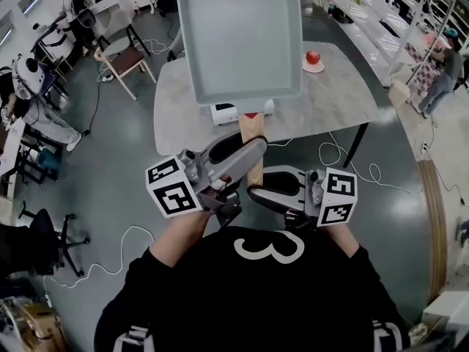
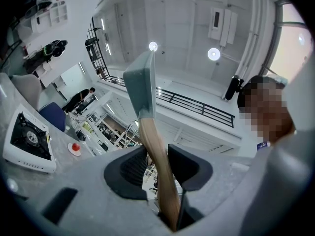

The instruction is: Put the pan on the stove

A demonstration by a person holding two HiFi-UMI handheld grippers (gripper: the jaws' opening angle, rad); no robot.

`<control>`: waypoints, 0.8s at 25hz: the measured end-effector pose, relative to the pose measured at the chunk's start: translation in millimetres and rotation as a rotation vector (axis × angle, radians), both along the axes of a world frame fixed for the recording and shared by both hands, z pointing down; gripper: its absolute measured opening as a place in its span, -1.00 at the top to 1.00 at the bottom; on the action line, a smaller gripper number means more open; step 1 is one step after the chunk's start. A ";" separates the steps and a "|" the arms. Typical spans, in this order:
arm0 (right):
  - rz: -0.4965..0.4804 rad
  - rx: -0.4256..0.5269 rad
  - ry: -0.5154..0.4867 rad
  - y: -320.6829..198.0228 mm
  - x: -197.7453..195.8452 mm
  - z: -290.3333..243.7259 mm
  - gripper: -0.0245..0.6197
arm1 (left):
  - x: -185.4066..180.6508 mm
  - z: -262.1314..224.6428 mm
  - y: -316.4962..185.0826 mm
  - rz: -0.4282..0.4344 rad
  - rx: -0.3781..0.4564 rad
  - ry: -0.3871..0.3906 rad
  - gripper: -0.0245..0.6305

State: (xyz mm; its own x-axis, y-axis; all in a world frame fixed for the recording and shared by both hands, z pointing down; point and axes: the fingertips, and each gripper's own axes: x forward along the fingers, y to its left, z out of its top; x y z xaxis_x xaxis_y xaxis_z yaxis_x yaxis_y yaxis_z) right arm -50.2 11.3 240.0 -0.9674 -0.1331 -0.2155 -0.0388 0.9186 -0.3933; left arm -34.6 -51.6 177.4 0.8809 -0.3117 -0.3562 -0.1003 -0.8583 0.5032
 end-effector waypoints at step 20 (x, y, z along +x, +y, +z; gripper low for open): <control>-0.026 -0.039 -0.009 -38.1 27.0 11.1 0.63 | 27.5 13.0 -39.7 -0.018 -0.028 -0.018 0.50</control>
State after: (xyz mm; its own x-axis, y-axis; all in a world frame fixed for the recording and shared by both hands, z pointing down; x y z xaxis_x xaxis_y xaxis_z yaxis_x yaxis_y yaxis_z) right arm -23.3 -26.7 251.1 -0.9687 -0.1167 -0.2191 -0.0119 0.9034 -0.4287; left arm -7.2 -91.3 190.4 0.8810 -0.3376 -0.3315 -0.1249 -0.8417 0.5253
